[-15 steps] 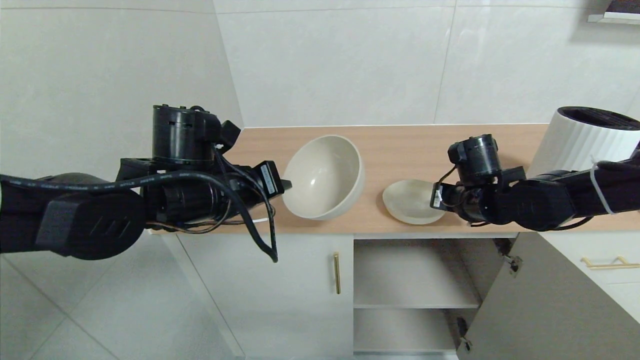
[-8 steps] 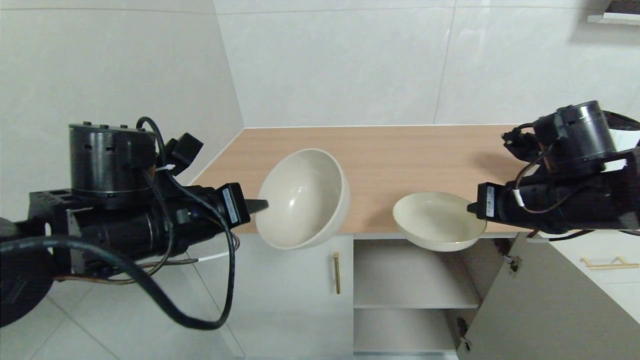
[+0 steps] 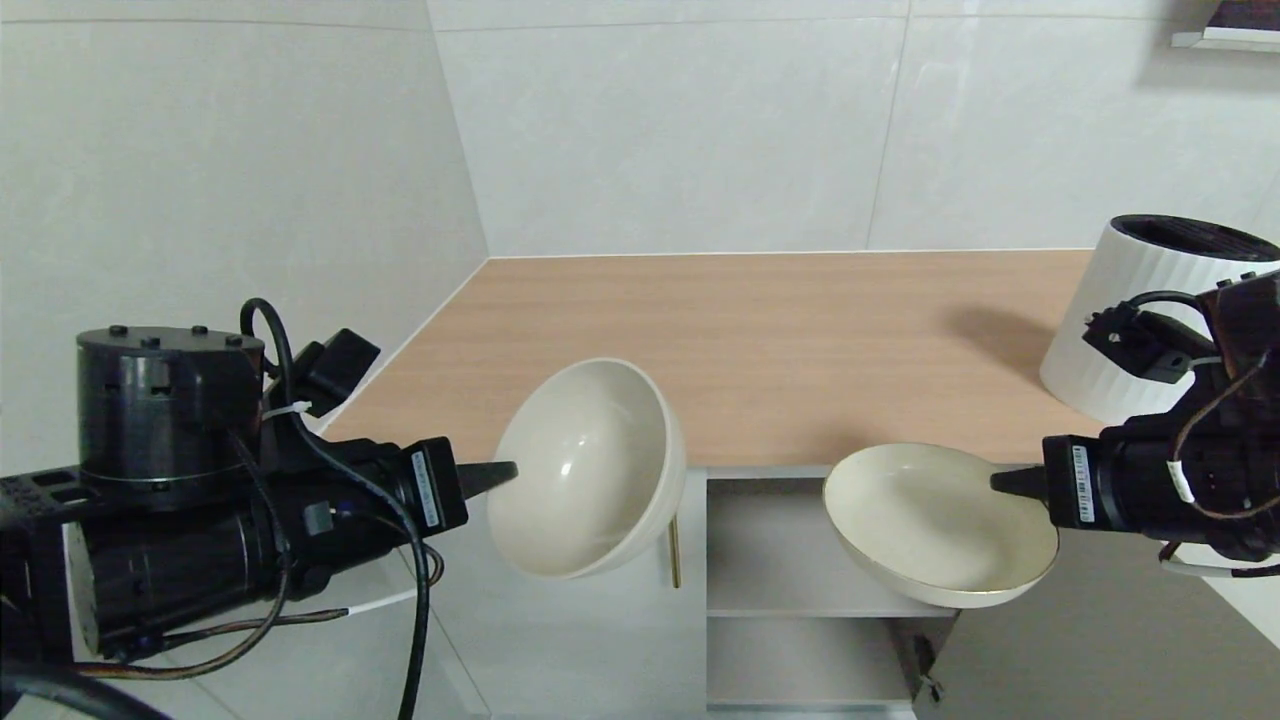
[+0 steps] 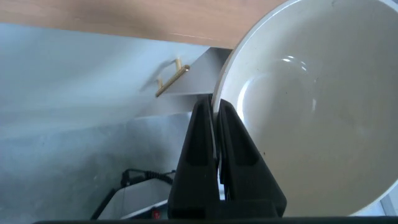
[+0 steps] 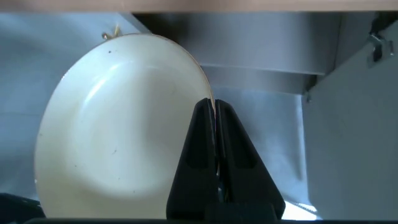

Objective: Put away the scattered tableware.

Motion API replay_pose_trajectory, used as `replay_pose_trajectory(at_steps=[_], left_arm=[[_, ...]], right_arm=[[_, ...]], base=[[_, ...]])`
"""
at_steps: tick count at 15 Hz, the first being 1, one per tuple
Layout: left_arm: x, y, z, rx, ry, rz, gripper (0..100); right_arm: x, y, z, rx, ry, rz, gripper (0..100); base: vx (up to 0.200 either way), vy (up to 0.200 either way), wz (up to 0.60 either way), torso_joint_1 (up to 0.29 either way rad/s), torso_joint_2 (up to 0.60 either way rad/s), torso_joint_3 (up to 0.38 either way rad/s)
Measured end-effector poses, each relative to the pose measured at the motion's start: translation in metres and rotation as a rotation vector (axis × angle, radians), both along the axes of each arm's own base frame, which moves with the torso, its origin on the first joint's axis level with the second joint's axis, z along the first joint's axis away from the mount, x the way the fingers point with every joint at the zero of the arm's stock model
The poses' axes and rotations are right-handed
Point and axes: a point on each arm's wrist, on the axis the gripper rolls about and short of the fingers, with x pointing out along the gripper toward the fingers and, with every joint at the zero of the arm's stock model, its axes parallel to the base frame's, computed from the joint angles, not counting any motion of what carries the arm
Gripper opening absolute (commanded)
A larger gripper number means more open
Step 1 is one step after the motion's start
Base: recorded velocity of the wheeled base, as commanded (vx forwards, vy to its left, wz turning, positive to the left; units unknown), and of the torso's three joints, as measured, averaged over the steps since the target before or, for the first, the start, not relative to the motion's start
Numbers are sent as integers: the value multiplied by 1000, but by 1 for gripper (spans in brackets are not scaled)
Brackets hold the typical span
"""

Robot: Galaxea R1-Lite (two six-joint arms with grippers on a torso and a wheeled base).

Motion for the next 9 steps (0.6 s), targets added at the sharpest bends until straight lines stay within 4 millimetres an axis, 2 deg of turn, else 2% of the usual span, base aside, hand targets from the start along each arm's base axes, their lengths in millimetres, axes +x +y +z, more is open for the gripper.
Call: replay_pose_trajectory(at_steps=[2, 9], left_arm=[[-1, 0, -3, 4, 9, 1, 0], [-1, 0, -5, 23, 6, -13, 0]], right_arm=[[-1, -1, -3, -6, 8, 3, 0], [3, 1, -8, -13, 21, -2, 0]], base=[[-200, 0, 0, 19, 0, -2], [0, 0, 0, 0, 0, 0]])
